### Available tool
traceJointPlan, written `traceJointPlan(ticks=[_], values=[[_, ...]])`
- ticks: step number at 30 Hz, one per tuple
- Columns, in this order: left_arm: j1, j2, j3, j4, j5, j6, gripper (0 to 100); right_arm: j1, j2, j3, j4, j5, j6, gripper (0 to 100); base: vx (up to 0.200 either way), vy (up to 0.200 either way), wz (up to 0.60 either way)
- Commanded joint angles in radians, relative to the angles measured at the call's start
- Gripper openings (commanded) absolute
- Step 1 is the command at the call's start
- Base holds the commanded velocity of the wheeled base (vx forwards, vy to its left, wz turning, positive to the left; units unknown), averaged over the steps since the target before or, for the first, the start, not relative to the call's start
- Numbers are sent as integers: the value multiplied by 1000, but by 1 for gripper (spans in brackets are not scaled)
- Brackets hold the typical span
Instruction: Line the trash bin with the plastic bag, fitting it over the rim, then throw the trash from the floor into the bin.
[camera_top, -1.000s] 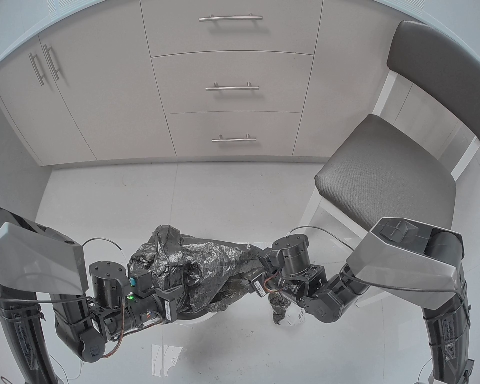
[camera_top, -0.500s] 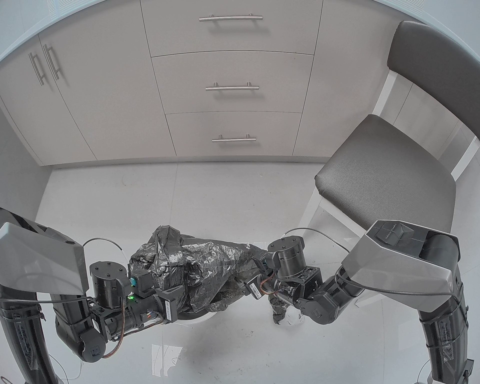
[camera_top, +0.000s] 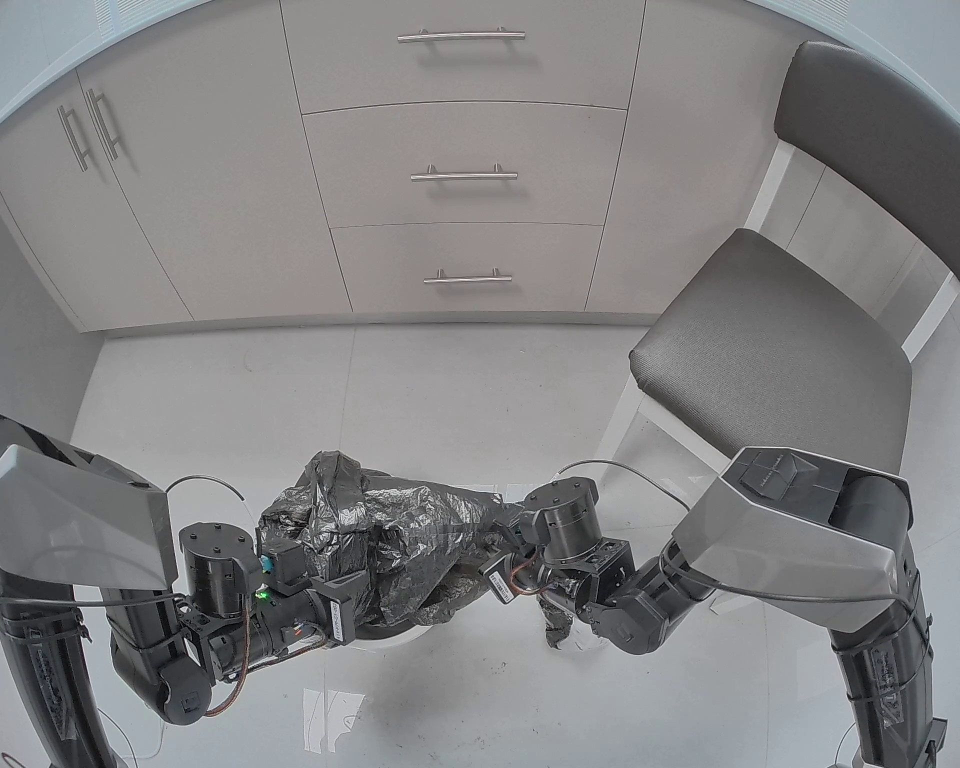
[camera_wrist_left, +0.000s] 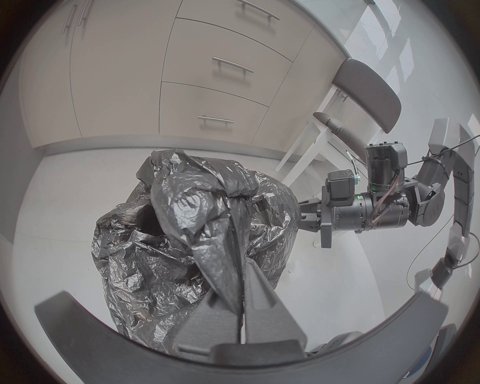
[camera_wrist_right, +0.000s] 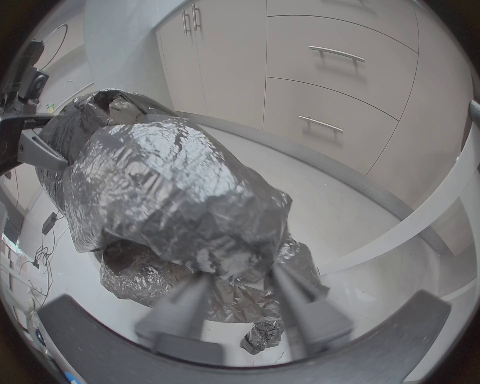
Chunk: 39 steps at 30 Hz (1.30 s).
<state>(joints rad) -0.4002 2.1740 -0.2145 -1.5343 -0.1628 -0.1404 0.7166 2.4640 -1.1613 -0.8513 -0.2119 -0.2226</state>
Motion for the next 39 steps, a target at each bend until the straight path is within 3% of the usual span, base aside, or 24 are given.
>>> traceJointPlan(ticks=[1,19,39], values=[[0,-2,0,-1,0,-1,0,15,7,-5,-2,0,0,0,0,0,0],[0,-5,0,-1,0,-1,0,116,-36,-18,-3,-6,9,0,0,0,0],[21,-71,-2,0,0,-1,0,236,101,-178,1,-21,54,0,0,0,0]])
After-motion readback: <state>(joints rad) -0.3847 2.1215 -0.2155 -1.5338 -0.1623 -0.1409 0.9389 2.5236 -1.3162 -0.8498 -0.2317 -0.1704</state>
